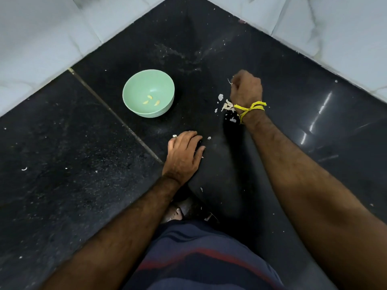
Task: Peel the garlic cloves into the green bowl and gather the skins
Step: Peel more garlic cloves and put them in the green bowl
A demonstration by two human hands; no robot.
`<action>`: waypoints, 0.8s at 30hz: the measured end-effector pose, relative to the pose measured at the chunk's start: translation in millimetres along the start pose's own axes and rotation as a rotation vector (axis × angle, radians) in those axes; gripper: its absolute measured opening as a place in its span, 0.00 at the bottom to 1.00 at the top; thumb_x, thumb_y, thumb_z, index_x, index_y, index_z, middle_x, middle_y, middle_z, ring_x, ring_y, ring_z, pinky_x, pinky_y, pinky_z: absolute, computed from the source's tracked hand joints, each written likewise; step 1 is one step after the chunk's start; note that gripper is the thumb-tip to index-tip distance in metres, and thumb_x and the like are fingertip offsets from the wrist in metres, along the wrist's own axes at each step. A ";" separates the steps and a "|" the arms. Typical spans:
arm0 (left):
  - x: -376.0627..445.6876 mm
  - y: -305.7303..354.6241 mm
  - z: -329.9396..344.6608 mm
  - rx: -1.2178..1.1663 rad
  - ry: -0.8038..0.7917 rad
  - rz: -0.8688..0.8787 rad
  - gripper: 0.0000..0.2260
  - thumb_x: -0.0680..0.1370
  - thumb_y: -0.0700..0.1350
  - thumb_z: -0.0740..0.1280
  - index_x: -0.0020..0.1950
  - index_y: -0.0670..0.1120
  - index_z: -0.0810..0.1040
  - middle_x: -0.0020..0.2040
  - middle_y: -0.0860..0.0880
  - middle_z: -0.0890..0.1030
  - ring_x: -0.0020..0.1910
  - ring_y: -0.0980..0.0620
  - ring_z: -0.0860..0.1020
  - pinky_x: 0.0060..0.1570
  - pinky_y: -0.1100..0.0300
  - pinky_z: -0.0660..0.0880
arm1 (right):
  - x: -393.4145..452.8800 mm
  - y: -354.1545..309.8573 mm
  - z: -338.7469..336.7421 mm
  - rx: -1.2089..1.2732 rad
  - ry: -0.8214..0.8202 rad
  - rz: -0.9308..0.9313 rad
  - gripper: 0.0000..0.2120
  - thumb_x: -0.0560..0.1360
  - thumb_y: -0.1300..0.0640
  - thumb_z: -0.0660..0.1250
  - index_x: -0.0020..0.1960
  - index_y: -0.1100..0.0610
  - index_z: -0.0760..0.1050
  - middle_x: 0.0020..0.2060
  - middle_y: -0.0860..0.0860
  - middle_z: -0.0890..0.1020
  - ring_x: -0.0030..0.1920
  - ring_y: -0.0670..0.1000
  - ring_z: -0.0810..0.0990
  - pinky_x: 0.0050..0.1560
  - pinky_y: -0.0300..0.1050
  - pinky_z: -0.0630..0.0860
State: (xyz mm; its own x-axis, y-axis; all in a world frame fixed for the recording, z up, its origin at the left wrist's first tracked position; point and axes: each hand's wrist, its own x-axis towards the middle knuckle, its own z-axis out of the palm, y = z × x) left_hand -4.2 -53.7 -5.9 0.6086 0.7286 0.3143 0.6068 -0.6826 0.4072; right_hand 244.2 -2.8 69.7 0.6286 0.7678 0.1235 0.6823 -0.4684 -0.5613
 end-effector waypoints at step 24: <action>-11.1 16.5 -2.7 -0.125 0.007 -0.035 0.05 0.79 0.47 0.69 0.52 0.47 0.81 0.59 0.49 0.80 0.62 0.47 0.76 0.63 0.51 0.64 | -168.3 2.6 -18.4 1.022 -0.321 0.642 0.03 0.75 0.65 0.72 0.42 0.61 0.80 0.34 0.56 0.82 0.33 0.52 0.80 0.38 0.43 0.81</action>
State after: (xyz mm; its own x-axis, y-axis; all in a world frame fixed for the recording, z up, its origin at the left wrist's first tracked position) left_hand -2.3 -72.9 -0.3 0.5840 0.7528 0.3039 0.5593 -0.6444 0.5215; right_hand 147.0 -141.3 62.5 0.5228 0.6656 -0.5325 -0.4061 -0.3548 -0.8422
